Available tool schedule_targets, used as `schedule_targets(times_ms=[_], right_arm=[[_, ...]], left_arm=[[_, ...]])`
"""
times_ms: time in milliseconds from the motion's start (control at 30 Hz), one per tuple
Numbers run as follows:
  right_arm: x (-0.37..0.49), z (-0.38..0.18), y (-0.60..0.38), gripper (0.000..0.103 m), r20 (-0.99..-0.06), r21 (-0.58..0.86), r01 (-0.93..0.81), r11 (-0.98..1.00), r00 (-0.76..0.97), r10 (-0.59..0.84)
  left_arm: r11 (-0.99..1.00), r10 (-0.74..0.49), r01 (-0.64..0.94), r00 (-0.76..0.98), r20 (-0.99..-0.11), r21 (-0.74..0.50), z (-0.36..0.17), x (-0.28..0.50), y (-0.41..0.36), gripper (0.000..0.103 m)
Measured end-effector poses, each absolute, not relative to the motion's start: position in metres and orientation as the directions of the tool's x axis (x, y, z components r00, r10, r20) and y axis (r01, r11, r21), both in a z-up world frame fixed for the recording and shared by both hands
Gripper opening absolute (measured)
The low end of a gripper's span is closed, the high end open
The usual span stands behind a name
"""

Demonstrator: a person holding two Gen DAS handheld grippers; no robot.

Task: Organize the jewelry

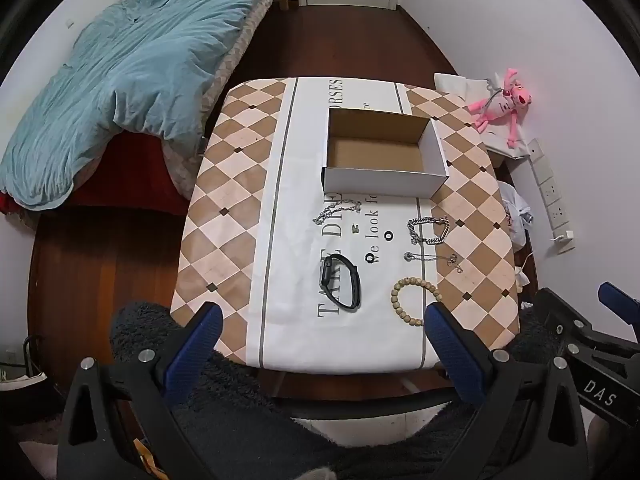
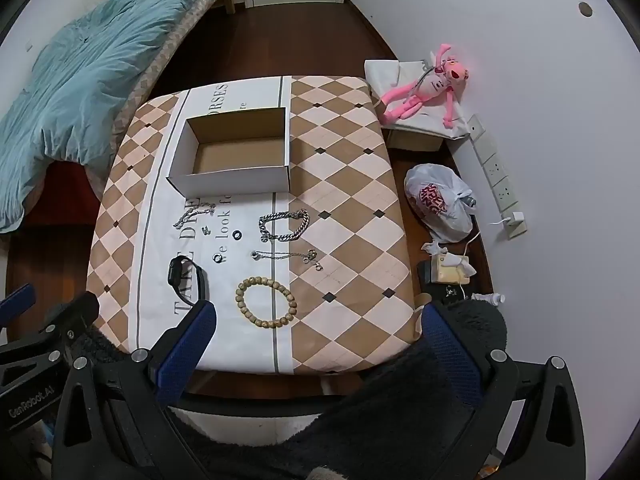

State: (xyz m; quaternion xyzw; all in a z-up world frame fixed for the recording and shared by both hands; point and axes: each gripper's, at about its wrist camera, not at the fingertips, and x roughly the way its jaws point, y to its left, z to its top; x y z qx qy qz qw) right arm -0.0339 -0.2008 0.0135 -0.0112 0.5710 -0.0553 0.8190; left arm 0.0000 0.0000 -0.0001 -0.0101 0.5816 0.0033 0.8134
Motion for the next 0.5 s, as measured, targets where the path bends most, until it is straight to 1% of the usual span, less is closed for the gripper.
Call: schedule_targets(times_ms=[500], right_arm=[[-0.0342, 0.0163, -0.2022, 0.103, -0.933, -0.082, 0.076, 0.994, 0.345, -0.104]], left_arm=[[1.0, 0.011, -0.018, 0.337, -0.942, 0.005, 0.005, 0.0026, -0.0009, 0.103]])
